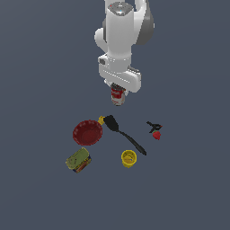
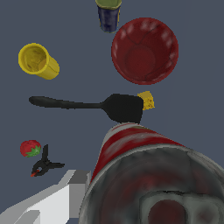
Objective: Pick up a designated object from a clutter of objects.
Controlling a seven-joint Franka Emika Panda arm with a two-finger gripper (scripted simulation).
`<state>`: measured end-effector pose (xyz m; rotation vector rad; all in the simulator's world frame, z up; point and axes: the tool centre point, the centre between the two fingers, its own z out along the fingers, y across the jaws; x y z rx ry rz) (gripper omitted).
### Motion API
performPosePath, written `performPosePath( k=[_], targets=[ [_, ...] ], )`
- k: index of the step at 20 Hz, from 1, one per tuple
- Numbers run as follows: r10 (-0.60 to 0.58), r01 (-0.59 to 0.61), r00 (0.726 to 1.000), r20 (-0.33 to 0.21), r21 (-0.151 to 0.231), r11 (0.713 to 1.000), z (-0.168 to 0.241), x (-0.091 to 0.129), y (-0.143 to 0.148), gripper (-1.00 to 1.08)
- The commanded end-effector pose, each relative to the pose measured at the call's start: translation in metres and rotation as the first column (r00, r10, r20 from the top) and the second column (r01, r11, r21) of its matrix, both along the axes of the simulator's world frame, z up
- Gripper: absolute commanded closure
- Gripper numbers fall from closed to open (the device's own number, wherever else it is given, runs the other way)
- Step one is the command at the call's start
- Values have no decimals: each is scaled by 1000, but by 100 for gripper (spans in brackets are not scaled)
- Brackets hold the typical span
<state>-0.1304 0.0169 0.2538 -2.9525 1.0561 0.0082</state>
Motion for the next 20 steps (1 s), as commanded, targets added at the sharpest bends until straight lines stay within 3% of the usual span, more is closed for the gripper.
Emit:
performPosePath(
  k=[1,11,20],
  targets=[
    [0,0,1000,3,0,1000,23,2,-15,108],
    [-2,2,1000,2,-5,1000,109,11,-74,108],
    [-2,2,1000,3,-7,1000,156,19,-106,108]
  ],
)
